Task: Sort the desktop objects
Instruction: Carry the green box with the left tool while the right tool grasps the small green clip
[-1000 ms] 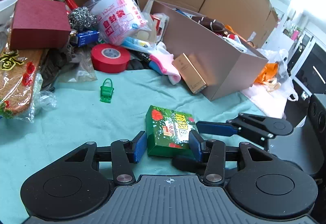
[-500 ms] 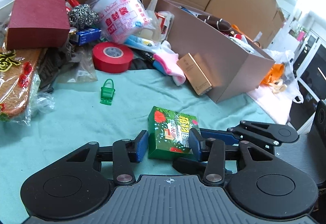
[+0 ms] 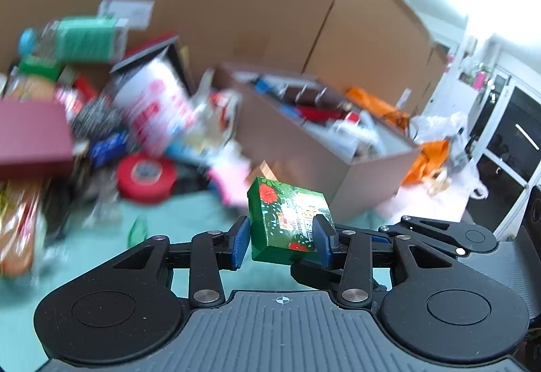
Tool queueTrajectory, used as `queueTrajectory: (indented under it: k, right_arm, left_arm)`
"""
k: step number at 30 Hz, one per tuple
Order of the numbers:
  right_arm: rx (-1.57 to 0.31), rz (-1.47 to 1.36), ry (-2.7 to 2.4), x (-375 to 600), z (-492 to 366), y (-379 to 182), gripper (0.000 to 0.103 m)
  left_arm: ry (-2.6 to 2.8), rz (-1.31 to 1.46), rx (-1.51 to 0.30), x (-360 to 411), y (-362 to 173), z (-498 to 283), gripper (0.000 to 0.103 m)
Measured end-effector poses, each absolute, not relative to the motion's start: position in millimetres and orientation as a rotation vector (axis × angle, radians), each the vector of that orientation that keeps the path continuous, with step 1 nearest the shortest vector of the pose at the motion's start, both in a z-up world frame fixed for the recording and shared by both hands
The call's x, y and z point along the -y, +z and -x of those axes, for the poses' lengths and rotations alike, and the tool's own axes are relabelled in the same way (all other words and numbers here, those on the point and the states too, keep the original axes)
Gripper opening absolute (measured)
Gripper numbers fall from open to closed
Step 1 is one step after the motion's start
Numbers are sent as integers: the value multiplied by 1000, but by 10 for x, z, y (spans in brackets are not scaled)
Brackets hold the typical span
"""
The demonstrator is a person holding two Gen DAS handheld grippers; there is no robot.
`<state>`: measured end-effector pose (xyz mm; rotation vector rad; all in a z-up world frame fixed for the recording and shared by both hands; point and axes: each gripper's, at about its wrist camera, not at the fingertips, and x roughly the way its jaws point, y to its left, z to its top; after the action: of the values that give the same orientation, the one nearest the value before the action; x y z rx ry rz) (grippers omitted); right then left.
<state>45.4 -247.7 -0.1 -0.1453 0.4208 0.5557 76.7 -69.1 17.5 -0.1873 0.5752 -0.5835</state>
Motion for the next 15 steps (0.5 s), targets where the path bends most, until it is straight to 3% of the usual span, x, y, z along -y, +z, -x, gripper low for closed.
queueTrajectory:
  k: [9, 15]
  right_arm:
    - [-289, 167, 417, 2863, -762, 418, 46]
    - [-265, 134, 351, 3222, -1196, 609, 46]
  left_arm:
    - [-658, 172, -470, 1245, 676, -1237, 45]
    - [-681, 143, -430, 1727, 887, -1682, 52]
